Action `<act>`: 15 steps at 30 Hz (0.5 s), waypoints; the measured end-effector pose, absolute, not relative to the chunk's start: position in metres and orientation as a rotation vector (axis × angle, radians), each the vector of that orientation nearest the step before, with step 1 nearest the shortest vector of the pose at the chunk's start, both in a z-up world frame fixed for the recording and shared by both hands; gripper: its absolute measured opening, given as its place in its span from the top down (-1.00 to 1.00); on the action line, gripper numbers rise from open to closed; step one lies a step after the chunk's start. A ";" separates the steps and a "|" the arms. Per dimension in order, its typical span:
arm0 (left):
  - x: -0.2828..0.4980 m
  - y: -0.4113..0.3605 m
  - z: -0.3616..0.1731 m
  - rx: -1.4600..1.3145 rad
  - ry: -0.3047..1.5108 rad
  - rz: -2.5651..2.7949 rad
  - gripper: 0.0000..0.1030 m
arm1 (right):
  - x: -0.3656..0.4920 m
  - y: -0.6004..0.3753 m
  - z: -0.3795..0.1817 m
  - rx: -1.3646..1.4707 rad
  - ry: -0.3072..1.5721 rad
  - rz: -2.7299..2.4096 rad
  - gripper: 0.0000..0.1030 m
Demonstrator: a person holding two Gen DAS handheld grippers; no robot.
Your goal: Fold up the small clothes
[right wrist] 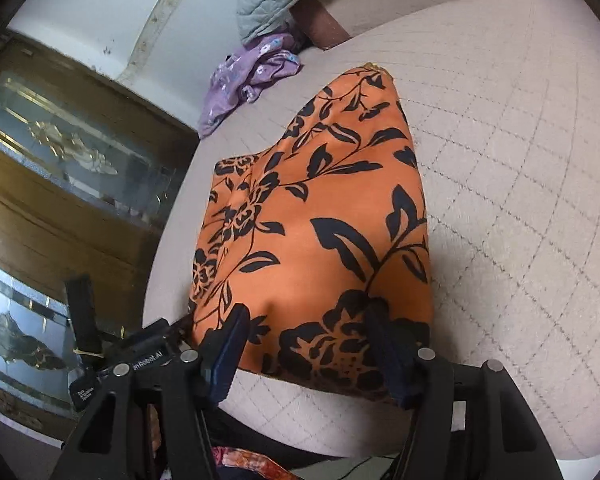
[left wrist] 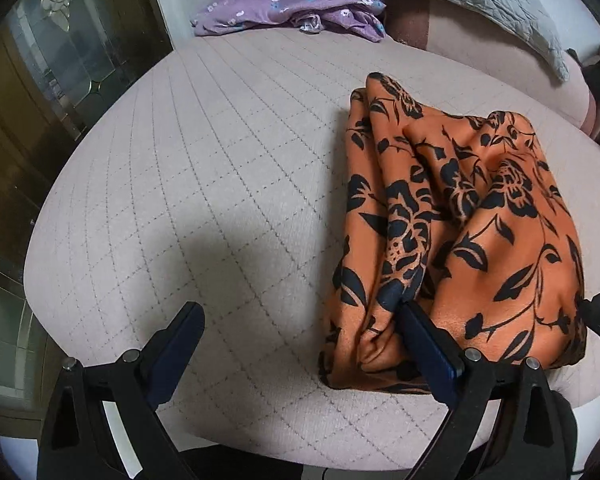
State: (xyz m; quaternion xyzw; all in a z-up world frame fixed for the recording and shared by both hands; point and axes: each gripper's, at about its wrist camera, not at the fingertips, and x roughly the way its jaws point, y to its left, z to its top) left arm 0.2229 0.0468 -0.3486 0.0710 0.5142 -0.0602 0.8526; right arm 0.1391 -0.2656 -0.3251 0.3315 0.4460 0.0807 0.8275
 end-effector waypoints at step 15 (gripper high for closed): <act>0.224 0.044 -0.317 0.110 0.993 -0.170 -0.89 | 0.131 -0.307 -0.312 0.811 0.886 0.098 -0.24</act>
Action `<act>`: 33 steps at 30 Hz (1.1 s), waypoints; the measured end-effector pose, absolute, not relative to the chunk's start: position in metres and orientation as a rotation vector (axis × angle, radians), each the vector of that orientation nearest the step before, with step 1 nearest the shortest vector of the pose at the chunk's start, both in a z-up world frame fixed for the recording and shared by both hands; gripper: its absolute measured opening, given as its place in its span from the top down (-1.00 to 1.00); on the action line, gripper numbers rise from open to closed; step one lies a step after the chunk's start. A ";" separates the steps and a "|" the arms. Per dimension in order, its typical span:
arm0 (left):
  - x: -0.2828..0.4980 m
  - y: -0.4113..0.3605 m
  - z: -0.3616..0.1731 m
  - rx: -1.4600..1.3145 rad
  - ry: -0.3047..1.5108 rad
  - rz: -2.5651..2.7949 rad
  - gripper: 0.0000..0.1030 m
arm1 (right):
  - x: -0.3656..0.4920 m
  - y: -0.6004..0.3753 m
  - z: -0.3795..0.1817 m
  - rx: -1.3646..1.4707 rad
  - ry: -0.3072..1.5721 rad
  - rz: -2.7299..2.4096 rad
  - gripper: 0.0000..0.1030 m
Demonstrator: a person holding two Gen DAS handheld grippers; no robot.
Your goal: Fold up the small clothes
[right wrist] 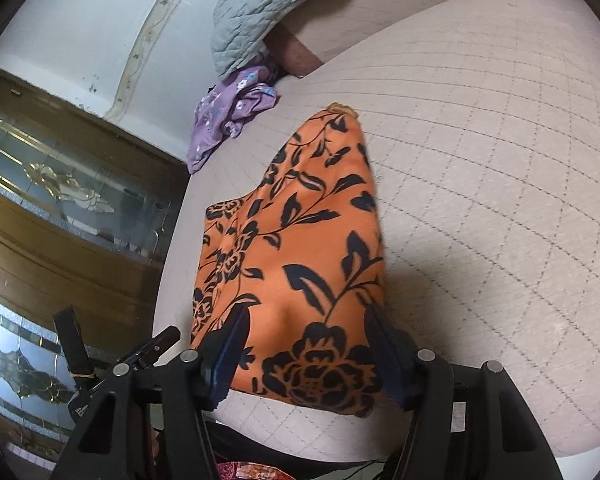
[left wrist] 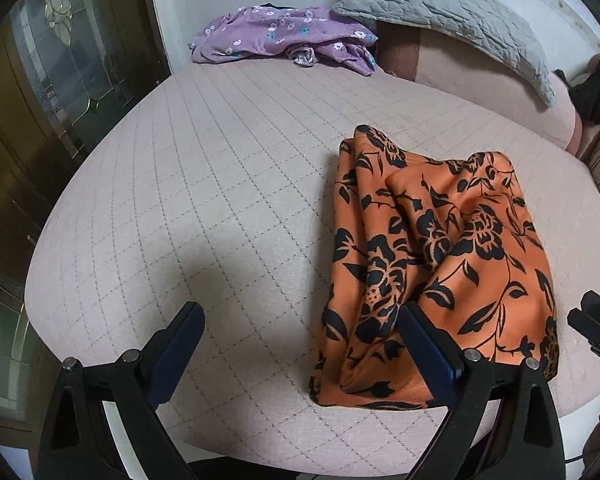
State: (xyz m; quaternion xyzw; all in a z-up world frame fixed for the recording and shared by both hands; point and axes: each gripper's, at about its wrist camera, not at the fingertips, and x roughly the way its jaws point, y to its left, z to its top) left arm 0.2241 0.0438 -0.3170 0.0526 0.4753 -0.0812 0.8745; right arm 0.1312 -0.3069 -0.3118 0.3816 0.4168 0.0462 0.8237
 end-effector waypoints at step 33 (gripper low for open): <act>0.241 0.018 -0.321 0.112 0.992 -0.243 -0.89 | 0.141 -0.326 -0.338 0.880 0.901 0.086 -0.24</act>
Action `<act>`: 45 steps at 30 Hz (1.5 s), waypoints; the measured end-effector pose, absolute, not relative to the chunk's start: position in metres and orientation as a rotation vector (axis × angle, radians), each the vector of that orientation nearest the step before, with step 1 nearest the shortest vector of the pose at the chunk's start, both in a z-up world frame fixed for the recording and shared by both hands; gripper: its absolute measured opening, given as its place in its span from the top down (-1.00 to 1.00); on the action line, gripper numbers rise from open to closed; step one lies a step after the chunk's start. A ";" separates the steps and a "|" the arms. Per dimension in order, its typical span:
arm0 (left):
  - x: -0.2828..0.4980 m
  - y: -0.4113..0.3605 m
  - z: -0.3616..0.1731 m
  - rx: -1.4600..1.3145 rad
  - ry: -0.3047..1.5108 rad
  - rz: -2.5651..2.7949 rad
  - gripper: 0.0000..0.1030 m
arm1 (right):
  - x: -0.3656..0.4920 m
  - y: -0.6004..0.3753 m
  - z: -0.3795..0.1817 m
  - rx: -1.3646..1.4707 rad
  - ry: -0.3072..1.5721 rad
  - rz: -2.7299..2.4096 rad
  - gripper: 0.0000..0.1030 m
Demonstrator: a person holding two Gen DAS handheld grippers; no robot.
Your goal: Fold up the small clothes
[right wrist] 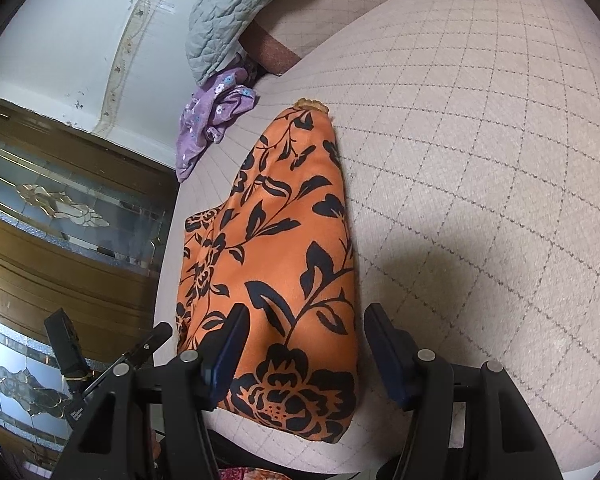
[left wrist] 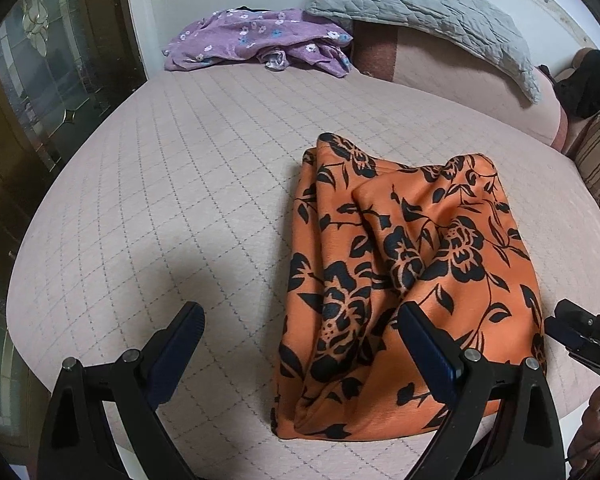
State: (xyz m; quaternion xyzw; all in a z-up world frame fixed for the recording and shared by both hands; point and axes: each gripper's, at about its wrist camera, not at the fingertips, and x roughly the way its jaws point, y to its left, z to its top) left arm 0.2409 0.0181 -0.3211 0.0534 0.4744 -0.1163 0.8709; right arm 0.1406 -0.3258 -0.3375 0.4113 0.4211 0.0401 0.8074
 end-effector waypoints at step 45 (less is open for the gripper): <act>0.280 0.034 -0.383 -0.282 1.259 -0.522 -0.89 | 0.173 -0.319 -0.383 1.050 0.928 0.220 -0.33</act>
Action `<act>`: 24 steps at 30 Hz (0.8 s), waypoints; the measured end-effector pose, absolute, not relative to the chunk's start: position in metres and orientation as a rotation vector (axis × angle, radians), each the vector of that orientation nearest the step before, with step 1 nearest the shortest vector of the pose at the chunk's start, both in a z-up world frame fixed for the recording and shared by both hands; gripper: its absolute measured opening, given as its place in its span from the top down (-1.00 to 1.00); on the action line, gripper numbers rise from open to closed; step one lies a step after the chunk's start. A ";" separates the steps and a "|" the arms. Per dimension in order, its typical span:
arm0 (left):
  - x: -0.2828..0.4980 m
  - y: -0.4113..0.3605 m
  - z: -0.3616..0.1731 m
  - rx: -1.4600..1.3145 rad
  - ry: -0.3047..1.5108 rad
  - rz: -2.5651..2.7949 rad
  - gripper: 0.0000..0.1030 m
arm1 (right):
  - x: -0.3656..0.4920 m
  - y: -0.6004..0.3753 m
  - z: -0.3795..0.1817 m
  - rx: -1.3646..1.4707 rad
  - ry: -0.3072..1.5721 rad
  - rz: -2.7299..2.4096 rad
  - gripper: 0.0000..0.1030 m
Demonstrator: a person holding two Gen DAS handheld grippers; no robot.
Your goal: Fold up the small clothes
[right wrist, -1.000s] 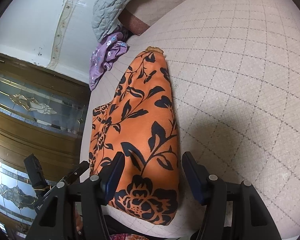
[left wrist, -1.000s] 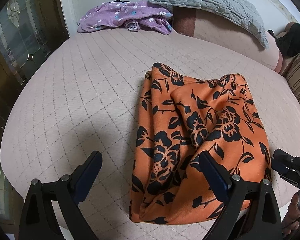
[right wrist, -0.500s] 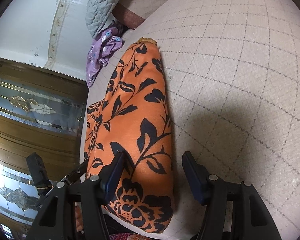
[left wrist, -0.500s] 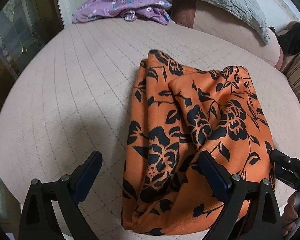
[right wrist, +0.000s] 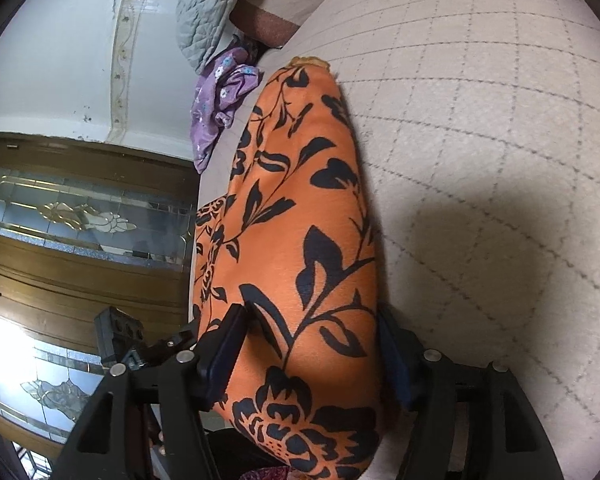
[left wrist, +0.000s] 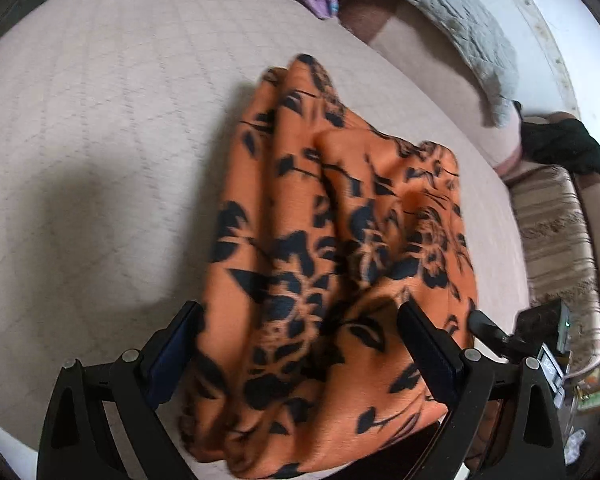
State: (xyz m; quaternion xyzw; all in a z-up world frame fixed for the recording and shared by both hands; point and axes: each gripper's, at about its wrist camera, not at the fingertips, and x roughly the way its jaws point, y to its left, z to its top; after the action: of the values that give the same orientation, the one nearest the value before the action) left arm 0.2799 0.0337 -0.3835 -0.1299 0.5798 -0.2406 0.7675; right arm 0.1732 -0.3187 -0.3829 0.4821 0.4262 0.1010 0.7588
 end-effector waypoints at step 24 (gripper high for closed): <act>0.252 -0.023 -0.324 -0.089 1.047 -0.534 0.39 | 0.174 -0.283 -0.328 0.676 0.804 0.185 0.21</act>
State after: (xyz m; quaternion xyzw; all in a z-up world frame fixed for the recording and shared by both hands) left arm 0.2525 -0.0230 -0.3237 -0.0421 0.4939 -0.2517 0.8313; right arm 0.1742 -0.2830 -0.3282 0.3224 0.3830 0.0880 0.8612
